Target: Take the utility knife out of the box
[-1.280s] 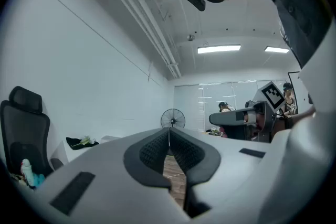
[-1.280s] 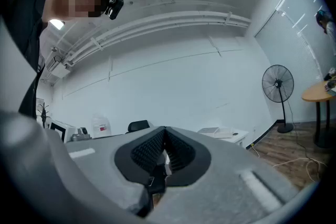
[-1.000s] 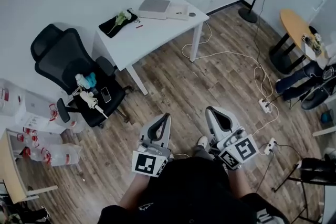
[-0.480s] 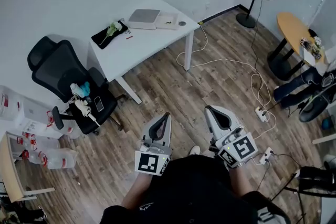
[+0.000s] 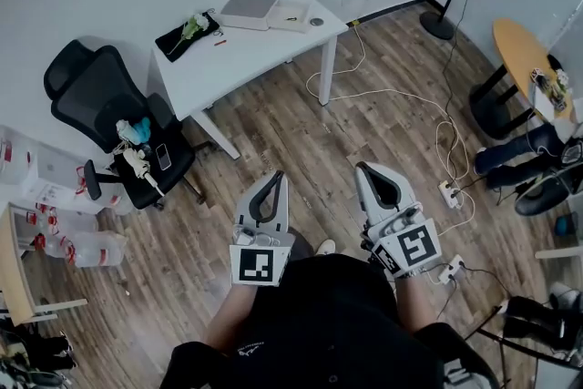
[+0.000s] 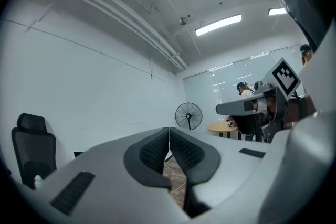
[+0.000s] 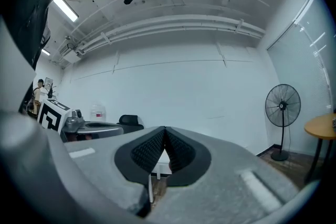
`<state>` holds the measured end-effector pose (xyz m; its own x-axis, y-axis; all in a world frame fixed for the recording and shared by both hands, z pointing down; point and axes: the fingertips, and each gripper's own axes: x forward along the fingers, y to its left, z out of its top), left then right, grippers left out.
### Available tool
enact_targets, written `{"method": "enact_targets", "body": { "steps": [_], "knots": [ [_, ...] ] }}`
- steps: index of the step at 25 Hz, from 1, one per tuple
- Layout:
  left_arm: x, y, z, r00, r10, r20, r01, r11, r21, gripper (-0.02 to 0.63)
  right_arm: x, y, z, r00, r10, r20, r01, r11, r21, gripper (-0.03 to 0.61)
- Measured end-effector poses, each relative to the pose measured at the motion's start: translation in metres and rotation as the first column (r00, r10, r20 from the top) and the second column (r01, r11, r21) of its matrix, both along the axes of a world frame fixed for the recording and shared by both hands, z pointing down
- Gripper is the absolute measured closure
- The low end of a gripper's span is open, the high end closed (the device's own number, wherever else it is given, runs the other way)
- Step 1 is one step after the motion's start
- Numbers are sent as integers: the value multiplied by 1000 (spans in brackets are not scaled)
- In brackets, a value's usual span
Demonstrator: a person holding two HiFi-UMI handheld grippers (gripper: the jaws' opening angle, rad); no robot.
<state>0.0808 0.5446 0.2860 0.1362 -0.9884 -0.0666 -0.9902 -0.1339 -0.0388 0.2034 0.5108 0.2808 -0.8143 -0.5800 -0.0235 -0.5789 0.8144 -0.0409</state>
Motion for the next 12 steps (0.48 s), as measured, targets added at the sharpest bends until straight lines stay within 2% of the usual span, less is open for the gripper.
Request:
{"method": "enact_targets", "body": {
  "steps": [7, 12],
  "knots": [
    [-8, -39, 9, 1000, -5, -7, 5, 1000, -19, 606, -5, -37, 4, 996, 77, -46, -75, 996, 41, 574],
    [-21, -83, 17, 1000, 13, -27, -13, 1000, -17, 606, -11, -76, 14, 990, 119, -78, -117, 993, 32, 574]
  ]
}}
